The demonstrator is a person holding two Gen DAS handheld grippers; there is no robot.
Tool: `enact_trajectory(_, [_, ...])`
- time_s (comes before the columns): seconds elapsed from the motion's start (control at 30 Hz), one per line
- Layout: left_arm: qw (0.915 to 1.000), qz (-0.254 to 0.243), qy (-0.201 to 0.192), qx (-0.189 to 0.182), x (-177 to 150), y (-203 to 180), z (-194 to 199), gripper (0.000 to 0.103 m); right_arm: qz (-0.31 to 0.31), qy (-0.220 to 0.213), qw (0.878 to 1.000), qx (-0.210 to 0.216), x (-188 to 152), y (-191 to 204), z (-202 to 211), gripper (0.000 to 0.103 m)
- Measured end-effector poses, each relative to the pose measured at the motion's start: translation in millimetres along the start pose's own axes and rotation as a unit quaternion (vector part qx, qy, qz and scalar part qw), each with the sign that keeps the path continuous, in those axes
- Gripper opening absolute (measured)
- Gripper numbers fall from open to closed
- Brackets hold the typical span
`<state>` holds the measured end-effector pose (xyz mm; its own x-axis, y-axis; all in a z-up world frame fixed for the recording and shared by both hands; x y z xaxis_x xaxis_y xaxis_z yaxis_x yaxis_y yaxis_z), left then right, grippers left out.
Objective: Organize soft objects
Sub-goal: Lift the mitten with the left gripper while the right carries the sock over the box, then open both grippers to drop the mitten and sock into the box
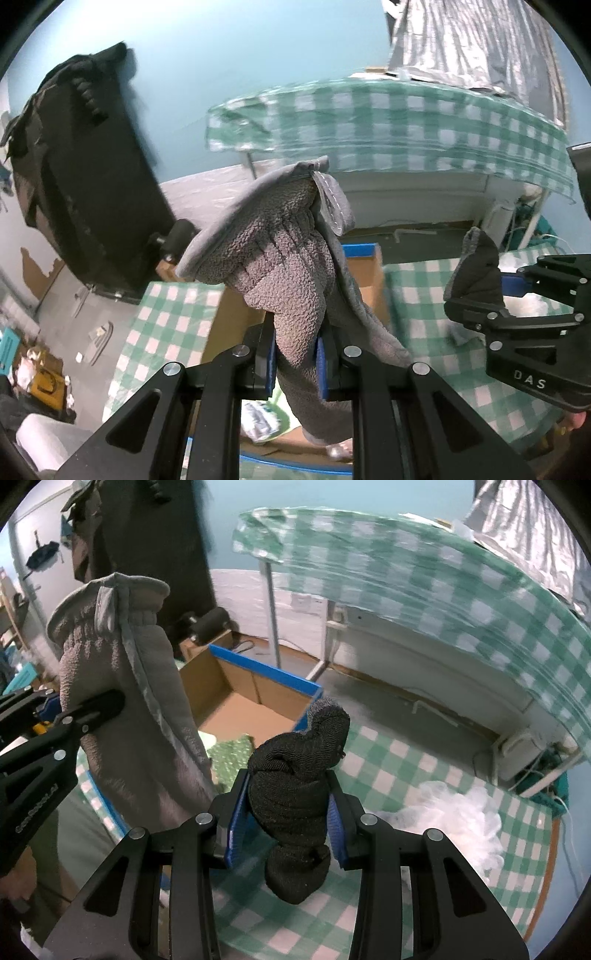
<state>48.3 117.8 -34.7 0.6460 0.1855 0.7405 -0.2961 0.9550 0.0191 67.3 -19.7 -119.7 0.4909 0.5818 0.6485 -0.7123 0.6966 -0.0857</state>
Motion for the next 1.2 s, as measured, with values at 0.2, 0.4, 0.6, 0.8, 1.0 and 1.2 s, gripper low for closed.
enact_trajectory(0.2, [0.9996,0.006,0.007,0.027,-7,24,-14,0.017,0.015,0.005,1.000,0.016,15,23,-16,0.037])
enact_trajectory(0.4, [0.9984,0.013,0.023,0.049,-14,46,-31,0.017,0.031,0.016,0.999,0.035,26,46,-39,0.037])
enact_trajectory(0.6, [0.9968,0.010,0.038,0.070,-23,59,-48,0.017,0.040,0.028,0.998,0.046,31,61,-60,0.037])
enact_trajectory(0.8, [0.9949,0.007,0.054,0.086,-30,64,-62,0.018,0.047,0.041,0.997,0.054,33,70,-75,0.038])
enact_trajectory(1.0, [0.9914,0.001,0.067,0.112,-35,67,-71,0.039,0.062,0.041,0.997,0.032,36,74,-79,0.067])
enact_trajectory(1.2, [0.9913,-0.001,0.048,0.123,-29,66,-63,0.065,0.054,0.034,0.998,0.018,37,65,-74,0.069])
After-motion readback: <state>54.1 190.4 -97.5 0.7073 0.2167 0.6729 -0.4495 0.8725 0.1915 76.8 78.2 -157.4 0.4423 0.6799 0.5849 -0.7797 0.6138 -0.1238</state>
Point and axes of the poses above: each gripper's, at about its wrist camera, not at the fingertips, and z roughly against the way its jaws point, y to its left, x to its top, the point moved 7 cm from there along -z, roughly the way its jaws point, and after that the axes turned 12 degrees about z, right-handed, at the moved point
